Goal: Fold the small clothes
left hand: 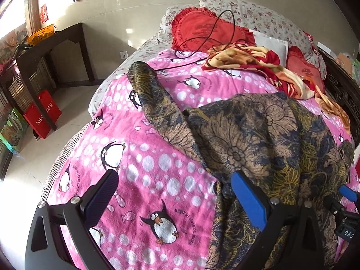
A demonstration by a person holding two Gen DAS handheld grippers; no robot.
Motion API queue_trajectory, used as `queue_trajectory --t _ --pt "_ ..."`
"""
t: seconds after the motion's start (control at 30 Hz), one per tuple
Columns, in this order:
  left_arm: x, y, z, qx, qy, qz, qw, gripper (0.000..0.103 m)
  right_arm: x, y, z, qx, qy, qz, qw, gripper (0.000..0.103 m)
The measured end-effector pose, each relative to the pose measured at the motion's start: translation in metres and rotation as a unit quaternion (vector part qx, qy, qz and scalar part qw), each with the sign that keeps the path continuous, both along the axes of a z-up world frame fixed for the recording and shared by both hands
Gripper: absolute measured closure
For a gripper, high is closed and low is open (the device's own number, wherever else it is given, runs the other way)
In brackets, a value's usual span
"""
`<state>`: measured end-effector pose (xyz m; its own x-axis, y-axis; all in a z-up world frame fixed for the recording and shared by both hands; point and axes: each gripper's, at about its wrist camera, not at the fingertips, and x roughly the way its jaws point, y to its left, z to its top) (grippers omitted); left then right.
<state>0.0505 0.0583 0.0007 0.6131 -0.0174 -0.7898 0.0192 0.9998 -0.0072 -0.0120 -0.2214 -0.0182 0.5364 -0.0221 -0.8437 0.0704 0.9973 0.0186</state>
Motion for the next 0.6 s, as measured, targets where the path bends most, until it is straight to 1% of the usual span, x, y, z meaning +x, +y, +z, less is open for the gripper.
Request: queue_trajectory --t 0.1,0.27,0.6 --pt "-0.002 -0.005 0.0 0.002 0.0 -0.006 1.0 0.001 0.001 -0.001 -0.001 0.003 0.002 -0.003 1.0 0.02" --pt "-0.009 -0.018 0.002 -0.007 -0.001 -0.02 0.9998 0.001 0.0 -0.002 -0.001 0.001 0.0 -0.008 1.0 0.02" --pt "-0.018 -0.041 0.001 -0.004 0.001 -0.042 0.9991 0.001 -0.002 -0.006 -0.001 0.002 0.001 -0.015 1.0 0.02"
